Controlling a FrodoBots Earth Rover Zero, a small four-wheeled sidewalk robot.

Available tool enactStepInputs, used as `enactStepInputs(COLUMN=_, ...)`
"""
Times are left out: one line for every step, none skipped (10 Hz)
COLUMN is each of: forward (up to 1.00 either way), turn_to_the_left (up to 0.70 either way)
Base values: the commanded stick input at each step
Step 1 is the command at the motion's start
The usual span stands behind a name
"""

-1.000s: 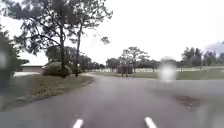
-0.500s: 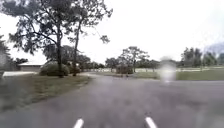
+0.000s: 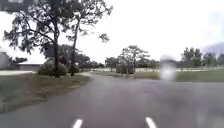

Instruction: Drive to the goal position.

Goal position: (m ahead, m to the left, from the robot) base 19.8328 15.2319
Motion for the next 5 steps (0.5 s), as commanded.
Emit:
enactStepInputs(forward=0.85, turn_to_the_left=0.0)
enactStepInputs(forward=0.85, turn_to_the_left=0.0)
enactStepInputs(forward=0.85, turn_to_the_left=0.0)
enactStepInputs(forward=0.85, turn_to_the_left=0.0)
enactStepInputs(forward=0.85, turn_to_the_left=0.0)
